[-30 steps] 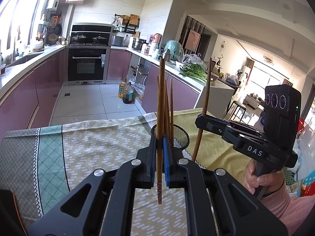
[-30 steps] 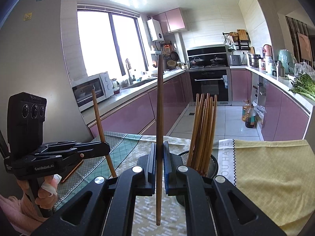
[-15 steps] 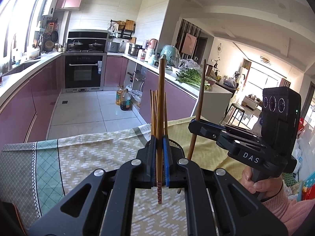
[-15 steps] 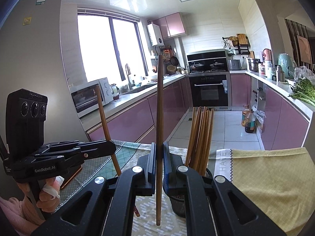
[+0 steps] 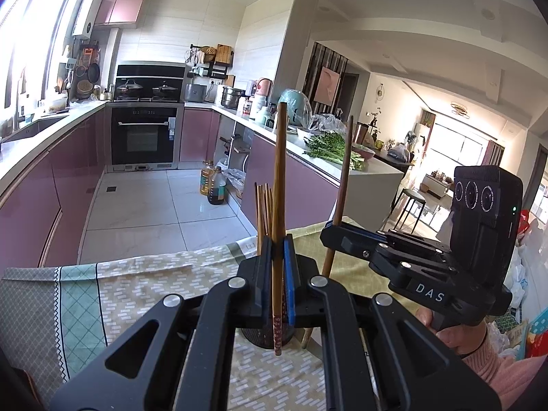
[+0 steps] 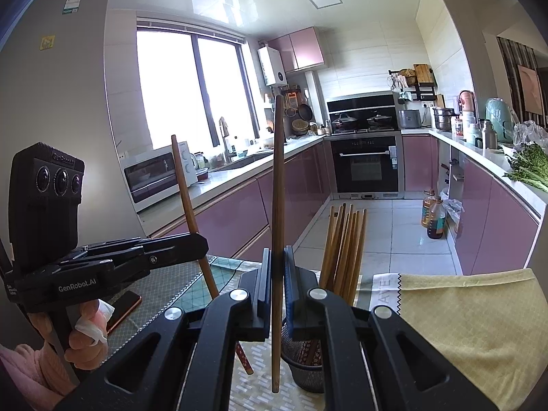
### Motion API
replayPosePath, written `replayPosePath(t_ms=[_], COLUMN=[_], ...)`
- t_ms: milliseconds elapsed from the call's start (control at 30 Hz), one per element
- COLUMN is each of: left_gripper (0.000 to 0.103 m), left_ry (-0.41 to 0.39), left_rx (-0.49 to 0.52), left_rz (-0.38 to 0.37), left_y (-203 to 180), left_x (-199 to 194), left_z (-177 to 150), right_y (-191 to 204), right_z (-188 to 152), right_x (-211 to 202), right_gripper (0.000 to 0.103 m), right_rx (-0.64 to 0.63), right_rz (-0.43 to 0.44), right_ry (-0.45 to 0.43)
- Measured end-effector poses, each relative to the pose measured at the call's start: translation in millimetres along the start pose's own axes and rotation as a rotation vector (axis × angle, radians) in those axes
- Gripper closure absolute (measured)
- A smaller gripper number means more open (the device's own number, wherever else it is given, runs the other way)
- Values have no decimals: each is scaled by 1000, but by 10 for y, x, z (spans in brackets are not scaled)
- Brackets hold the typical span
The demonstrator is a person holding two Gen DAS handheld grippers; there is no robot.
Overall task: Organize utensils
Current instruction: 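Lower the chopsticks into the mesh cup while both grippers keep holding them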
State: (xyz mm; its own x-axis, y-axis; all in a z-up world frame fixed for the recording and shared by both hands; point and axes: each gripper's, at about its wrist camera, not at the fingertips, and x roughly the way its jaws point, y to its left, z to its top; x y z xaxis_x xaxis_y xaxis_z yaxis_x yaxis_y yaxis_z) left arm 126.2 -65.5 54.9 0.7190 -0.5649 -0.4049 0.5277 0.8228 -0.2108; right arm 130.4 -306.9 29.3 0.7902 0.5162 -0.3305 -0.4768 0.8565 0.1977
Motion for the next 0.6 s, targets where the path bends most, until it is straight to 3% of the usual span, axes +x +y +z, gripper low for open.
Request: replayPosePath(t_ms=[600], left_gripper=[95], left_ry=[-21], left_rx=[39], left_rz=[16], left_y=[-211], left_x=[71], left_z=[97], right_y=[-33], right_z=[70], right_x=[-69], right_gripper=[97], right_rx=[-5], right_rz=[-13], right_ry=[-36])
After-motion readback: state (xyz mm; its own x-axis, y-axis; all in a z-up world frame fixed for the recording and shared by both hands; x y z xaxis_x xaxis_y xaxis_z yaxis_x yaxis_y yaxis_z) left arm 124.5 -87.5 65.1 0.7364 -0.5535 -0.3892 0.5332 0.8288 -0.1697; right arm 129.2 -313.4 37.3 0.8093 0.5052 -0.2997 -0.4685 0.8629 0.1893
